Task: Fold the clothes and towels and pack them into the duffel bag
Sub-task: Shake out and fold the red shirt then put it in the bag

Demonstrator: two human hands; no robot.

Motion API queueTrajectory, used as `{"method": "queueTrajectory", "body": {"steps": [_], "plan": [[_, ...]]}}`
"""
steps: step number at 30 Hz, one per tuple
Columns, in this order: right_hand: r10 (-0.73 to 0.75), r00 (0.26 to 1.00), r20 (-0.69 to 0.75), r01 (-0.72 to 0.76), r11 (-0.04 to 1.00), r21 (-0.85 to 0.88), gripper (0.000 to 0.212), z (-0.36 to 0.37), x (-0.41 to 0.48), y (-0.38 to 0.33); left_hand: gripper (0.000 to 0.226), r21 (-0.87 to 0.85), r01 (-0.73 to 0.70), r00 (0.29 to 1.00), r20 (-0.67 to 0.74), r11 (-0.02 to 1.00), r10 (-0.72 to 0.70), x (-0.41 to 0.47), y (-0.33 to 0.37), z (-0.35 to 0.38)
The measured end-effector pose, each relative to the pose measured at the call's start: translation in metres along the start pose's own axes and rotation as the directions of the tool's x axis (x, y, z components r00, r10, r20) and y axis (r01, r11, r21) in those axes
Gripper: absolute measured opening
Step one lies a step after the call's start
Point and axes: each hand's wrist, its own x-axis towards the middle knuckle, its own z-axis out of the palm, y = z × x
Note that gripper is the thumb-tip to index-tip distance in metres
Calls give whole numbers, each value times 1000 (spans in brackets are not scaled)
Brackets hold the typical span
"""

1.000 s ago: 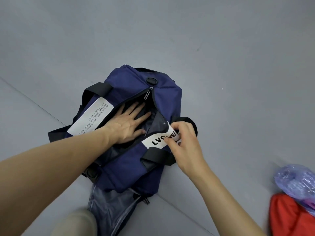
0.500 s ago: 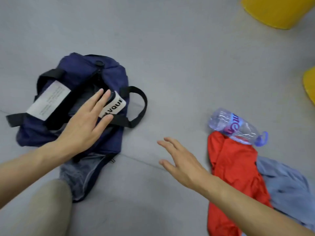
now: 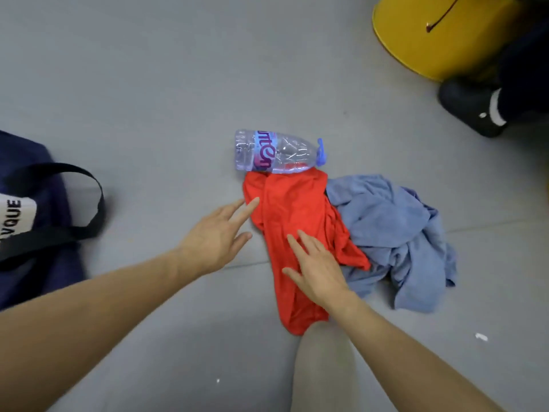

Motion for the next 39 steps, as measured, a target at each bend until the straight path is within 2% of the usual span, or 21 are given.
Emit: {"method": "queueTrajectory", "body": {"steps": [2, 3, 4, 7, 9, 11, 13, 17, 19, 21, 23, 25, 29, 31, 33, 39], "plan": [[14, 999, 47, -10, 997, -75, 96, 30, -8, 2, 72, -78, 74, 996, 47, 994, -71, 9, 20, 34], [17, 1000, 27, -14, 995, -97, 98, 42, -10, 1, 74, -105, 114, 992, 66, 988, -108, 9, 28, 50], [11, 1000, -18, -13, 995, -103, 92, 49, -9, 0, 76, -123, 143, 988, 76, 982, -134, 9, 33, 64], [6, 980, -197, -23, 996, -86, 50, 53, -4, 3, 78, -153, 161, 984, 106, 975, -146, -2, 44, 89], [-30, 962, -271, 10, 997, -75, 33, 47, 1, 8, 76, -132, 158, 980, 140, 979, -139, -12, 42, 89], [-37, 958, -284, 44, 999, 20, 27, 43, 3, 5, 74, -106, 175, 974, 164, 979, -156, -20, 34, 83], [-24, 967, -255, 75, 978, 194, 31, 41, -1, -11, 72, -117, 205, 970, 155, 972, -186, -29, 25, 73], [17, 975, -220, 94, 870, 483, 29, 35, -5, -58, 73, -153, 256, 959, 163, 954, -232, -50, 9, 52], [62, 969, -239, 103, 778, 620, 25, 22, -2, -83, 79, -196, 283, 955, 149, 939, -257, -64, 3, 38], [115, 974, -195, 74, 654, 752, 22, 2, 4, -110, 83, -271, 337, 941, 118, 902, -316, -75, 2, 22], [123, 986, -112, 32, 520, 853, 19, -20, 12, -138, 80, -343, 382, 923, 90, 858, -375, -86, 7, 2], [79, 990, -113, 65, 456, 887, 17, -44, 16, -163, 65, -359, 384, 914, 16, 851, -406, -97, 11, -21], [49, 969, -243, 183, 523, 833, 14, -111, 16, -190, 44, -391, 399, 865, -140, 829, -482, -120, 6, -85], [101, 950, -296, 183, 586, 789, 12, -148, 10, -196, 29, -352, 382, 862, -197, 855, -466, -130, 4, -123], [116, 934, -337, 184, 653, 735, 20, -185, -2, -202, 19, -318, 355, 866, -242, 879, -438, -138, 7, -161], [13, 837, -548, 308, 816, 489, 35, -291, -45, -227, 18, -200, 249, 863, -398, 948, -311, -163, 41, -275]]}}
